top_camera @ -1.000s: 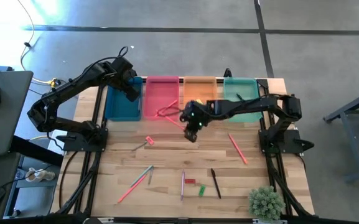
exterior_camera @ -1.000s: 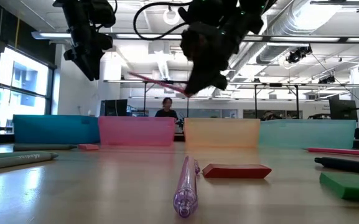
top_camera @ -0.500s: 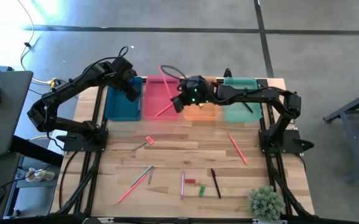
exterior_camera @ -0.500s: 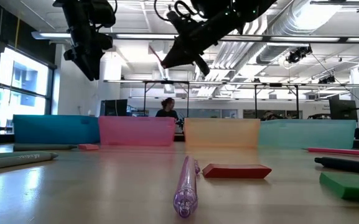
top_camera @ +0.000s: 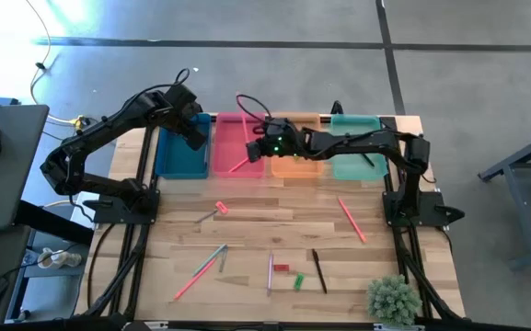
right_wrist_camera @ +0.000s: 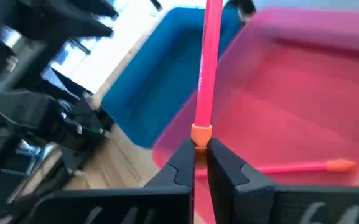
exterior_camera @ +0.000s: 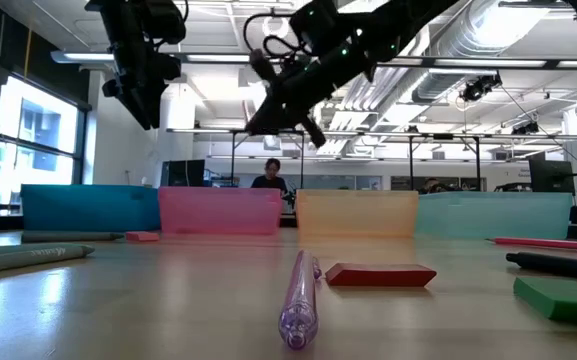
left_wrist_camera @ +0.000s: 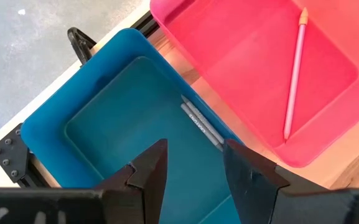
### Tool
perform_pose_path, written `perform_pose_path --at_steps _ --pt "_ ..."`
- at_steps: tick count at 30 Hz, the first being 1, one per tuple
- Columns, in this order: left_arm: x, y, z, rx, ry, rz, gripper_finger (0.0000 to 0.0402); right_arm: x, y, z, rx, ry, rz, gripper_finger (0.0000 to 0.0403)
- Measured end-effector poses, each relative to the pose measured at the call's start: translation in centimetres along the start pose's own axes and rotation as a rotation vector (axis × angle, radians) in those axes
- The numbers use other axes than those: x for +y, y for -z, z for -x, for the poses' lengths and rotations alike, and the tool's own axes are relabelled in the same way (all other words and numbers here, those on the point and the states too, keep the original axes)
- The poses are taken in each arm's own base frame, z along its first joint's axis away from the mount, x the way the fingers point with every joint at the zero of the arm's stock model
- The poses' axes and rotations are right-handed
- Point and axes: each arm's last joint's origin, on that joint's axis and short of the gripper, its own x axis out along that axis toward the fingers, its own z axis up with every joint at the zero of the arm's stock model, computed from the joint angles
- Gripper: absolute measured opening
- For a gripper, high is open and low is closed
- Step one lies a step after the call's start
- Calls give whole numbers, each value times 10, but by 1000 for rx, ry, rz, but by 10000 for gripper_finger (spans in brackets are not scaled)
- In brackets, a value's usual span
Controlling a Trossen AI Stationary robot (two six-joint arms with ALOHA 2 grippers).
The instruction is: Sort crayons/erasers/pens/pencils in bins
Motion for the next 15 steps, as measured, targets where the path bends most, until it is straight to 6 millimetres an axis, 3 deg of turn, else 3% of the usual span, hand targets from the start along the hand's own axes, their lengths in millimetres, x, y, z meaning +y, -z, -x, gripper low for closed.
perform_pose_path --at_steps 15 --pt "0 -2 0 -17 1 2 142 -16 25 -14 153 105 146 3"
